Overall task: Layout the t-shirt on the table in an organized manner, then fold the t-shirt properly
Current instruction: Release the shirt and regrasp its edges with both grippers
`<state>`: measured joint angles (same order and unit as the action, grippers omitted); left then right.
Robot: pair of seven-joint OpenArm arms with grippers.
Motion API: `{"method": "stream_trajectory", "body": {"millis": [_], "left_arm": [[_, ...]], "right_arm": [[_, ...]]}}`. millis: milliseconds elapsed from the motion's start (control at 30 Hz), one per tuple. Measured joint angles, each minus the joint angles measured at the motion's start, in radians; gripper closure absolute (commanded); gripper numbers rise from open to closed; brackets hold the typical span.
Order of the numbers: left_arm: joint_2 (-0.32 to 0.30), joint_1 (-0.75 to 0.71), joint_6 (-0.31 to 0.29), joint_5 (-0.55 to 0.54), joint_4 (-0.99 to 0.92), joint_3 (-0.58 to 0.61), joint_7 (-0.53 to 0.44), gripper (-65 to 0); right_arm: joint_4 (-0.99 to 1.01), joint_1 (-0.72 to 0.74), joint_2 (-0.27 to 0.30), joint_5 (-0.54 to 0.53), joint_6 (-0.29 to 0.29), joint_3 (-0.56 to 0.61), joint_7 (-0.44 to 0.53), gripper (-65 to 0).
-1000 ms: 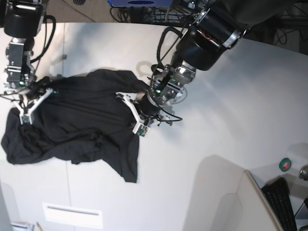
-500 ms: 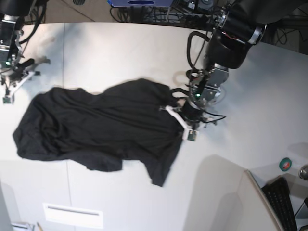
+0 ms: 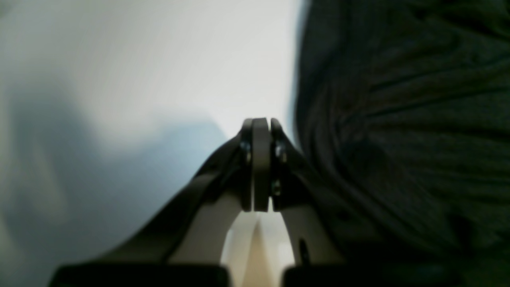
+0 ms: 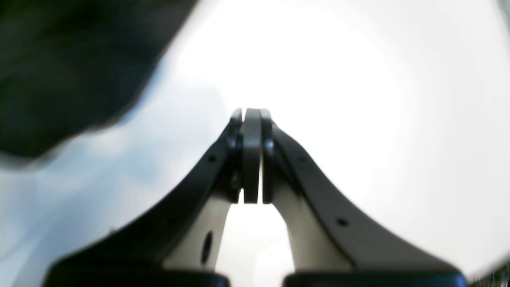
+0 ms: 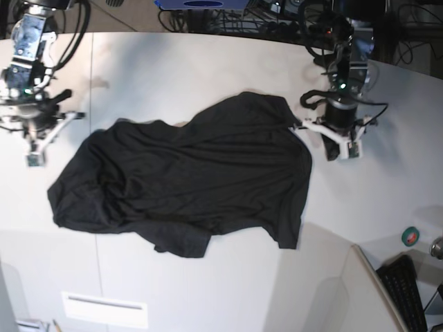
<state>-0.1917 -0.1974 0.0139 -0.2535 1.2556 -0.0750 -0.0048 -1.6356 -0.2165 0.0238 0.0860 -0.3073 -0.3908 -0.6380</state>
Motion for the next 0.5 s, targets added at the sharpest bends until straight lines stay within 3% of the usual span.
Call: {"method": "stream_trajectory", "body": {"millis": [100,133,200,300,367,433,500], "left_arm": [[0.003,-0.082,-0.006,-0.116,0.098,-0.027,-0.002,0.0],[0.003,-0.105,-0.008,-0.157,0.124,-0.040,0.003,0.0],[0.005,-0.150,-0.013,-0.232,0.177,-0.073,-0.005,-14.2],[0.000,-0.214,-0.003,-0.342,0.201,-0.133,-0.006,-41.6],[-0.003,-0.257,0.005,-0.403,0.198,-0.157,-0.007,-56.4],[-0.006,-0.302,0.000,-0.464,0.197,-0.158,-0.006,-64.0],[-0.031,-0.338,-0.078,-0.525,0.196,-0.115,-0.005,-63.0]], "right_arm": [[-0.023,0.005,-0.039,0.002,-0.049,0.053,-0.059,0.0],[-0.028,0.005,-0.056,0.002,-0.055,0.061,-0.068,-4.4],[-0.039,0.005,-0.105,0.005,-0.061,0.061,-0.070,-15.8],[-0.045,0.005,-0.157,-0.001,-0.071,0.053,-0.070,-31.4],[-0.044,0.005,-0.158,-0.077,-0.071,0.048,-0.070,-34.4],[-0.043,-0.001,-0.158,-0.206,-0.069,0.010,-0.069,-34.4],[-0.040,-0.006,-0.156,-0.306,-0.068,-0.054,-0.074,-34.4]]}}
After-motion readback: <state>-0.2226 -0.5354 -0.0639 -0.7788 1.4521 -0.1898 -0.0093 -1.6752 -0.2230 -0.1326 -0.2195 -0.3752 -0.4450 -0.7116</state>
